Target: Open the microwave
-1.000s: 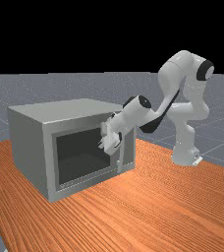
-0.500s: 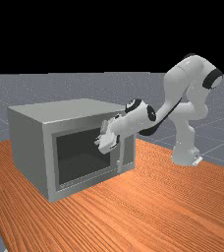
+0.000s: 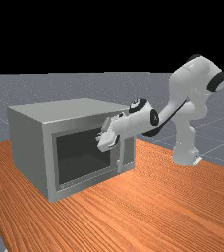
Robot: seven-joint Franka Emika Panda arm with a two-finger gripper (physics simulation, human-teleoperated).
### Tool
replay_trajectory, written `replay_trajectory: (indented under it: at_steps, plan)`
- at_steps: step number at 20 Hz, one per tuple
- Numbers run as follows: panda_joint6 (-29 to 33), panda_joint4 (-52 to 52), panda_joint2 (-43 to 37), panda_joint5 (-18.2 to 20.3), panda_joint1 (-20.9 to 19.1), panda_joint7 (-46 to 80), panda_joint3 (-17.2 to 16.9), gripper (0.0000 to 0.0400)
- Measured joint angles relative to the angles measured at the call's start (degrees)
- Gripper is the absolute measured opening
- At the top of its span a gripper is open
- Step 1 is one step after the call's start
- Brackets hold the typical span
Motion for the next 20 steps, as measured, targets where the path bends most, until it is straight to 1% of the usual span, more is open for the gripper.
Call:
replay_trajectory:
  at_steps: [1, 3, 4, 6, 7, 8, 11, 12, 14, 15, 16, 17, 19, 20]
  plan:
    - [0.71, -0.99, 0.25, -2.18, 1.78, 0.71, -1.26, 0.0]
    - [3.6, -2.56, -1.32, -5.83, 4.96, 0.0, -2.38, 0.0]
    - [2.13, -2.31, -1.4, -4.85, 5.71, -0.63, -1.29, 0.0]
    - [-1.69, -2.02, 0.53, -4.47, 8.48, 0.23, -0.2, 0.0]
    - [-4.47, -1.1, 2.1, -2.09, 9.23, 3.45, 0.57, 0.0]
    - [-8.3, 0.73, 4.86, 1.39, 9.5, 9.73, 0.77, 0.0]
    - [-7.68, -0.48, 3.19, 0.24, 10.44, 6.87, 0.39, 0.0]
    - [-9.19, -0.3, 7.46, -1.03, 11.96, 14.9, -1.79, 0.0]
    - [-10.99, 0.06, 9.14, -1.37, 12.9, 17.91, -3.1, 0.0]
    - [-10.46, -0.46, 8.32, -1.93, 13.3, 16.12, -3.26, 0.0]
    - [-11.71, -0.85, 10.99, -3.21, 14.6, 20.82, -4.94, 0.0]
    - [-12.71, -0.9, 11.38, -3.52, 15.44, 22.22, -6.06, 0.0]
    - [-14.64, -0.56, 13.76, -3.76, 16.03, 25.26, -6.94, 0.0]
    - [-18.53, 0.56, 14.98, -2.68, 15.4, 22.41, -6.31, 0.0]
